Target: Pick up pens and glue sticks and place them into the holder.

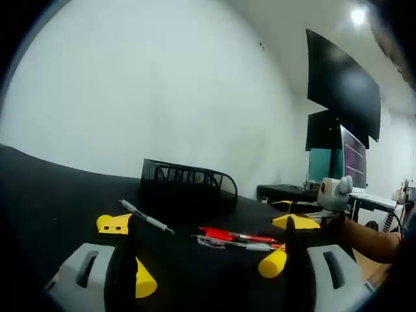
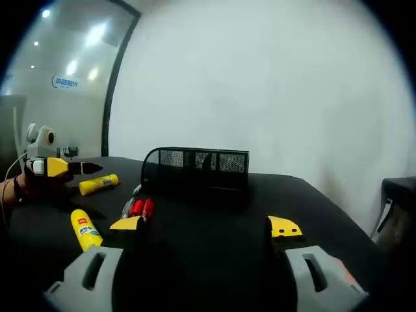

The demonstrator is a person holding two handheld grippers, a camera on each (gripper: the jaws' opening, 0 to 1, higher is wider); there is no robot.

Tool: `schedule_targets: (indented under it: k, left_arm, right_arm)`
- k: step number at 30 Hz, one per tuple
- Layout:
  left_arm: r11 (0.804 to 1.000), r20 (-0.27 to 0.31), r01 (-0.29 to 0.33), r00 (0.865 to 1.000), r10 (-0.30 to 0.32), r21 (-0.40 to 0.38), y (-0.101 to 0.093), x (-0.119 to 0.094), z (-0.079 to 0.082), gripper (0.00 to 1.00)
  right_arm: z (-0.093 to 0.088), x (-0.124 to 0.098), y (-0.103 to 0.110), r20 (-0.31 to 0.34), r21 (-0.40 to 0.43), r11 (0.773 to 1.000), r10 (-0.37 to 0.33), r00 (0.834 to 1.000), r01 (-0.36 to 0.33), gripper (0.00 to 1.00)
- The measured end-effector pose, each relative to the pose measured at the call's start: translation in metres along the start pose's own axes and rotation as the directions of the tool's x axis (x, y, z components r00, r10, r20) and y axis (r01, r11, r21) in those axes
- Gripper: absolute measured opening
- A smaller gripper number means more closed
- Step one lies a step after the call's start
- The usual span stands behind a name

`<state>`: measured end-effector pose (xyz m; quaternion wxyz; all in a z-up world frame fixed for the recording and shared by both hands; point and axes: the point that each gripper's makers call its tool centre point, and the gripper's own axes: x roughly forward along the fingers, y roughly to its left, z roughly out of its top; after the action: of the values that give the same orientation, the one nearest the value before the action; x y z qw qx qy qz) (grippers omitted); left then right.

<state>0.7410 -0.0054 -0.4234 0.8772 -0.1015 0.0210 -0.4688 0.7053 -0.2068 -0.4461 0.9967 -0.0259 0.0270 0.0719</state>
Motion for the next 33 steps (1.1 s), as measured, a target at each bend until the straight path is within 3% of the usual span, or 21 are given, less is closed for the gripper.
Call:
schedule_targets:
  k: [25,33]
  left_arm:
    - [1.000,0.009,0.003,1.000,-0.003,-0.005,-0.0007,-0.0004,0.0018,0.93]
    - [0.999,0.018,-0.049,0.999,0.049,-0.012,0.0090,-0.0007,0.0067,0.90]
  right_arm:
    - [-0.0006,0.0001,-0.0006,-0.002,-0.007,1.000,-0.003,1.000,0.003,0.69]
    - [0.0022,-0.0012,-0.0033,0.013,0.013,1.000,-0.009,1.000,0.009,0.69]
